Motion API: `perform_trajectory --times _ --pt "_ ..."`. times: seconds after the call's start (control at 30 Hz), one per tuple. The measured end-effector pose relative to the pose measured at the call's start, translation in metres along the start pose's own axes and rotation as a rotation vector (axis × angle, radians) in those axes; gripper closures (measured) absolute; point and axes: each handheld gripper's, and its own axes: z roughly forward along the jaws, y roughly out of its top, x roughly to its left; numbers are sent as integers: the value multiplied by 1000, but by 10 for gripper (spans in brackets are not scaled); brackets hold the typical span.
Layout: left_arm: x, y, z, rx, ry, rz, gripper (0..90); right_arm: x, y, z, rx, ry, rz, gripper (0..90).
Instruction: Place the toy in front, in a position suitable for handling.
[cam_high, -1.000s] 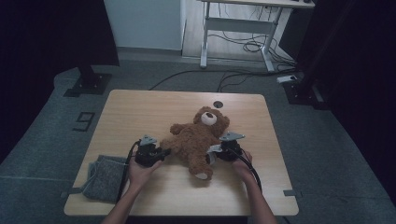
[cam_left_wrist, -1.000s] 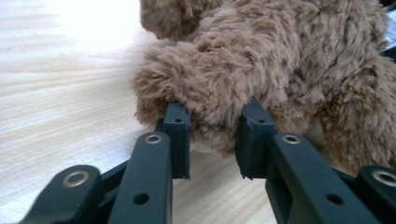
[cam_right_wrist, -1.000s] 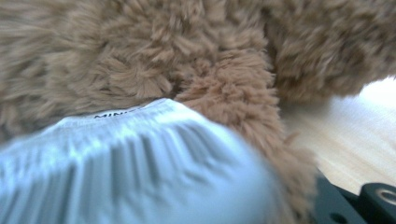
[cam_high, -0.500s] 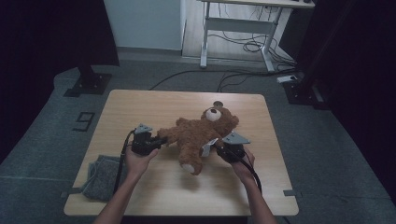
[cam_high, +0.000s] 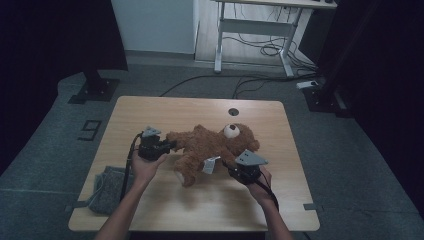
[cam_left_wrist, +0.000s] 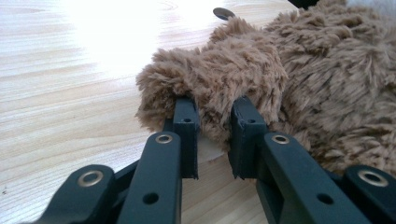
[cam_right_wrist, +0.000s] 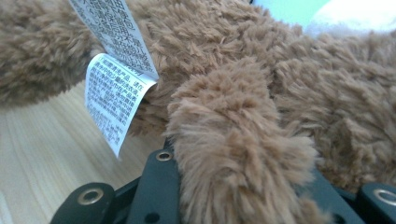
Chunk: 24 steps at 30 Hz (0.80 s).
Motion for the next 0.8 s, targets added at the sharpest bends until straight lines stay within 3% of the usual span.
perform_trajectory --times 0.13,0.4,0.67,0.8 --pt "3 1 6 10 -3 -8 753 6 -3 -2 -5 16 7 730" --pt "1 6 22 27 11 13 751 21 -14 6 52 31 -31 726" --pt "8 -6 24 51 5 -1 740 18 -30 16 81 40 23 721" --pt "7 -8 23 54 3 0 731 26 -30 18 101 39 -18 718"
